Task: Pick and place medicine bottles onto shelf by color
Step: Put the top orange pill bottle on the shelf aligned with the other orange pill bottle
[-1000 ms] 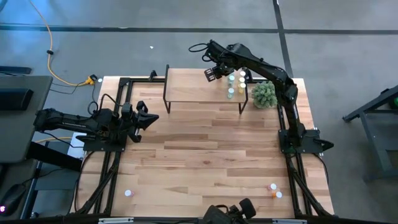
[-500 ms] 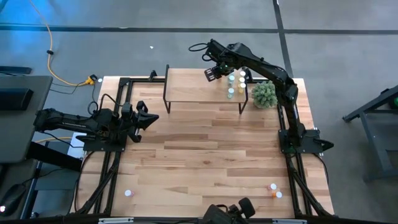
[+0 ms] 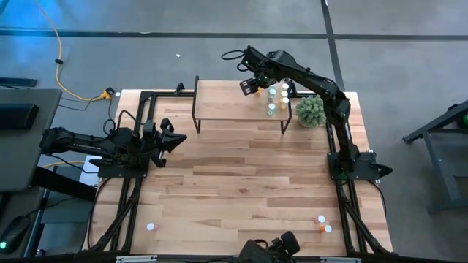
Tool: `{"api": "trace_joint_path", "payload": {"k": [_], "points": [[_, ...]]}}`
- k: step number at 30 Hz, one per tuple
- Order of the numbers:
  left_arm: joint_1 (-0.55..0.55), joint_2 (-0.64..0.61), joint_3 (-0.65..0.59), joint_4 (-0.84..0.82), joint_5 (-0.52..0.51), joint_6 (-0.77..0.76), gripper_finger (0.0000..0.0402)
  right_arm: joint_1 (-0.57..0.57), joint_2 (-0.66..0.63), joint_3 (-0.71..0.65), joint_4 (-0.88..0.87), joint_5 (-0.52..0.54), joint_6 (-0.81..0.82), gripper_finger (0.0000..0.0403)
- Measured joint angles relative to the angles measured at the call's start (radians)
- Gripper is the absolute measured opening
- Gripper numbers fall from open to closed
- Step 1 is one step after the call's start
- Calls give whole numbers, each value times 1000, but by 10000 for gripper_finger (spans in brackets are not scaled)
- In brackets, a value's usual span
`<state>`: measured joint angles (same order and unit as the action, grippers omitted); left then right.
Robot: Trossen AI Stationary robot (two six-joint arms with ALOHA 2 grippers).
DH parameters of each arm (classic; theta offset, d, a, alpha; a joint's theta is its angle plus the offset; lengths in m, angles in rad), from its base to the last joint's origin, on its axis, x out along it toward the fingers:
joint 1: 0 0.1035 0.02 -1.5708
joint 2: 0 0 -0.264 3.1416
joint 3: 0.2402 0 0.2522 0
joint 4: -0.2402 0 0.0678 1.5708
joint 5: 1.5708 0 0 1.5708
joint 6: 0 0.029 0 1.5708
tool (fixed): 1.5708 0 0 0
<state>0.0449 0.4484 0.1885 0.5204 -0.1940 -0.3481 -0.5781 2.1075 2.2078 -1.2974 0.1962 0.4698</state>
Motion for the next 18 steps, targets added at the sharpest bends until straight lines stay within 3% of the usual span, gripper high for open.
{"api": "trace_joint_path", "payload": {"k": [12, 18], "points": [[0, 0, 0, 0, 0, 0, 0, -11, -7, 150, 11, -16, -67, 222], [0, 0, 0, 0, 2, -5, 0, 49, -90, 81, 38, -70, -230, 222]]}}
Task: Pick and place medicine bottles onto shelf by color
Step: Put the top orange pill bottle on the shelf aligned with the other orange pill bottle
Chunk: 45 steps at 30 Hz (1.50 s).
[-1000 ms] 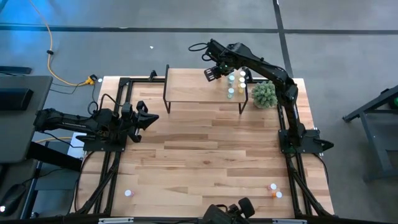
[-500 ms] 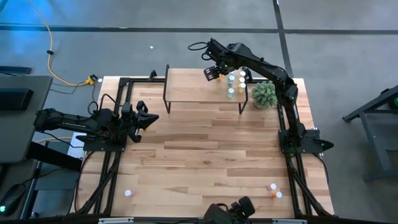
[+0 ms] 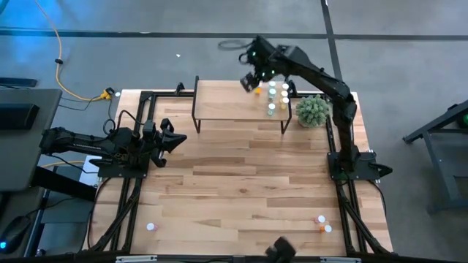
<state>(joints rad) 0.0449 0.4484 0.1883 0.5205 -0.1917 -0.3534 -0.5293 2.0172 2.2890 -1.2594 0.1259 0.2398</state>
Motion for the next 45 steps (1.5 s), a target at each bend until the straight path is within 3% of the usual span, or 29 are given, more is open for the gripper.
{"api": "trace_joint_path", "payload": {"k": [6, 9, 14, 20, 24, 30, 45], "points": [[0, 0, 0, 0, 0, 5, 0, 143, -135, -208, 126, -112, -154, 222], [0, 0, 0, 0, 0, 7, 0, 207, -273, -446, 297, -156, -143, 222], [0, 0, 0, 0, -2, 8, 0, 321, -567, -873, 700, -216, 8, 222], [0, 0, 0, 0, 4, 17, 0, 472, -814, -1250, 1191, -177, 47, 222], [0, 0, 0, 0, 4, 56, 0, 528, -884, -1423, 1350, -103, 33, 222], [0, 0, 0, 0, 5, 99, 0, 545, -913, -1534, 1399, -81, 62, 222], [0, 3, 0, 0, 5, 103, 0, 544, -913, -1537, 1403, -75, 14, 222]]}}
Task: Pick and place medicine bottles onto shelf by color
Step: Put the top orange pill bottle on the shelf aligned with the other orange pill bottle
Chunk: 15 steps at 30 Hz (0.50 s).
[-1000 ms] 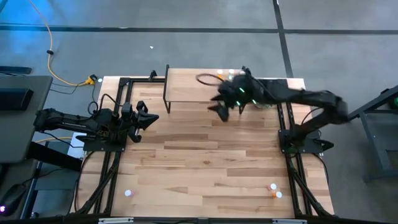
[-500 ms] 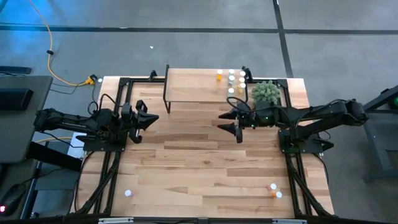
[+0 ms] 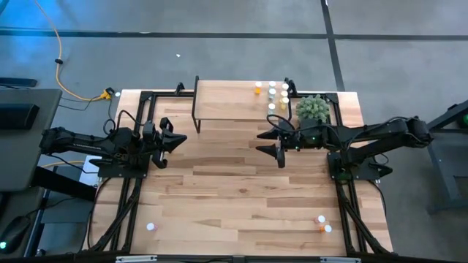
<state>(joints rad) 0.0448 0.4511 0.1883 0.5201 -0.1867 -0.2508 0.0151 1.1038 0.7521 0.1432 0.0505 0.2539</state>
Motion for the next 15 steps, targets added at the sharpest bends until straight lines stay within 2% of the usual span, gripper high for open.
{"api": "trace_joint_path", "payload": {"k": [15], "points": [[0, 0, 0, -1, -9, 0, 0, 0, 0, 0, 0, 0, -27, 222]]}}
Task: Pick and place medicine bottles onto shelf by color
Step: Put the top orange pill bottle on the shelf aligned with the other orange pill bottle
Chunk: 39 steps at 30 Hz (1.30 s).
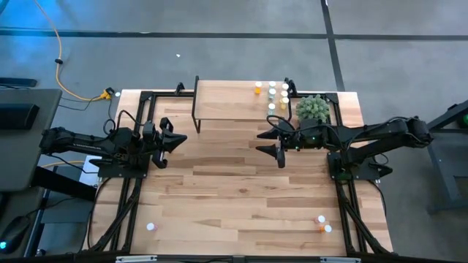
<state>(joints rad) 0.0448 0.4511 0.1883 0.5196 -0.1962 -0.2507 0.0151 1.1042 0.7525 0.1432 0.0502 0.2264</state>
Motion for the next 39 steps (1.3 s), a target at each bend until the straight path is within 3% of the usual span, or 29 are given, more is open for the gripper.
{"api": "trace_joint_path", "payload": {"k": [2, 4, 12, 16, 20, 27, 33, 36, 39], "points": [[-1, 0, 6, -25, -53, -21, 3, 0, 0, 0, 0, 0, 0, 222], [0, 0, 59, -162, -121, -75, 16, 0, 0, 0, 0, 0, 0, 222], [39, 127, 495, -1148, -175, -264, 147, 0, 0, 0, -4, 0, 0, 222], [85, 235, 677, -1505, -173, -311, 211, 0, 0, 1, -6, -1, 19, 222], [142, 334, 760, -1732, -139, -349, 251, 0, 1, 2, -38, -1, 32, 222], [222, 481, 734, -1943, -39, -470, 271, 0, 1, 2, -58, -1, 35, 222], [279, 561, 712, -1891, -32, -438, 269, -1, 1, 2, -63, -43, 62, 206], [299, 590, 709, -1862, -32, -429, 269, -2, 0, 2, -100, -103, 61, 151], [310, 611, 709, -1850, -15, -431, 269, -5, -3, 2, -135, -171, 60, 54]]}}
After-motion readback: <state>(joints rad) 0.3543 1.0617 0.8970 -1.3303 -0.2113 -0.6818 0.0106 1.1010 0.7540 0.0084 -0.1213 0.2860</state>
